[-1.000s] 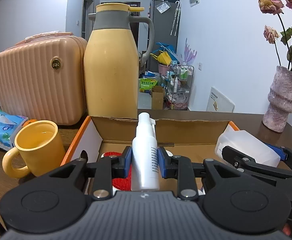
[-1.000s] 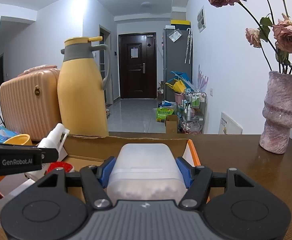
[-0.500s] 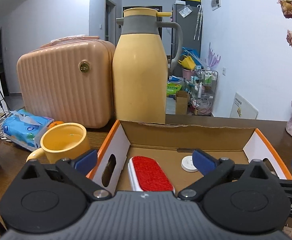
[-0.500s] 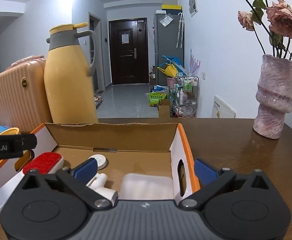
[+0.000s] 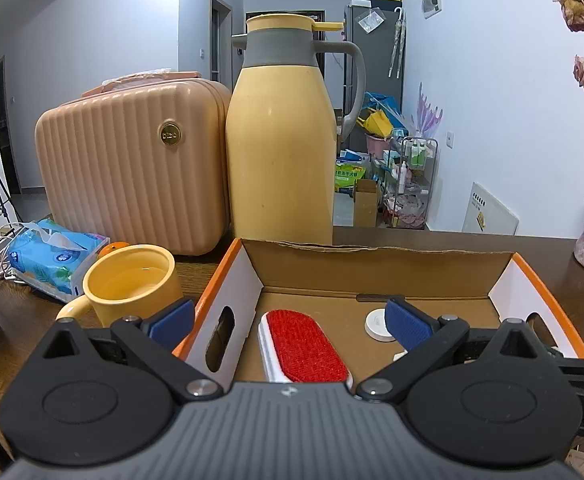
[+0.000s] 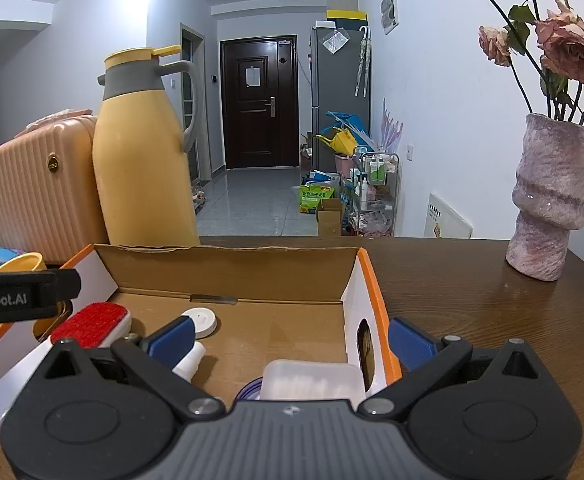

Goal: Organize rigid objects
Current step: 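Withdraw both tools from the box back toward the remaining caps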

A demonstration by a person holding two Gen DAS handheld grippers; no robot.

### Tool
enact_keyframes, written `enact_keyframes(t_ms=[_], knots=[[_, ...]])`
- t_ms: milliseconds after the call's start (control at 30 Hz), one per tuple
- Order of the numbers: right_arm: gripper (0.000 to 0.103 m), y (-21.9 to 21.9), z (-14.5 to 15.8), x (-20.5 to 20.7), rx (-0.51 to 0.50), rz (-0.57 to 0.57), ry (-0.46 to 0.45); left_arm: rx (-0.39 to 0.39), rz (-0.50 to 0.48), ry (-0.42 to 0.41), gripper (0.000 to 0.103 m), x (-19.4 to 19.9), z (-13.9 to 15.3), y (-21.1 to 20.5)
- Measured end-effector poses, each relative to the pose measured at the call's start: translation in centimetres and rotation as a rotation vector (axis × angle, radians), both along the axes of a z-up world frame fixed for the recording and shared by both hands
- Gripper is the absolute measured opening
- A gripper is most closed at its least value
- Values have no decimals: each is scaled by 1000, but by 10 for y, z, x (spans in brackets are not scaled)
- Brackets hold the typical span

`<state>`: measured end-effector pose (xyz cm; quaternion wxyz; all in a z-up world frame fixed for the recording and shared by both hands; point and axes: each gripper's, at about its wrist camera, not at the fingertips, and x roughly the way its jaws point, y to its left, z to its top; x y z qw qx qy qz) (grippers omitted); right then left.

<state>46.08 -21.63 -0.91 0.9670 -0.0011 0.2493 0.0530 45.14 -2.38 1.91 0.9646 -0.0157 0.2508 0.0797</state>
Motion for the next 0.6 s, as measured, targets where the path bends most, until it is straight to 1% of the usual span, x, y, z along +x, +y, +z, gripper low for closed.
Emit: enact_keyframes(t_ms=[600], knots=[[103, 0, 7, -29, 13, 12, -23, -12, -5, -38, 103, -22, 8, 3]])
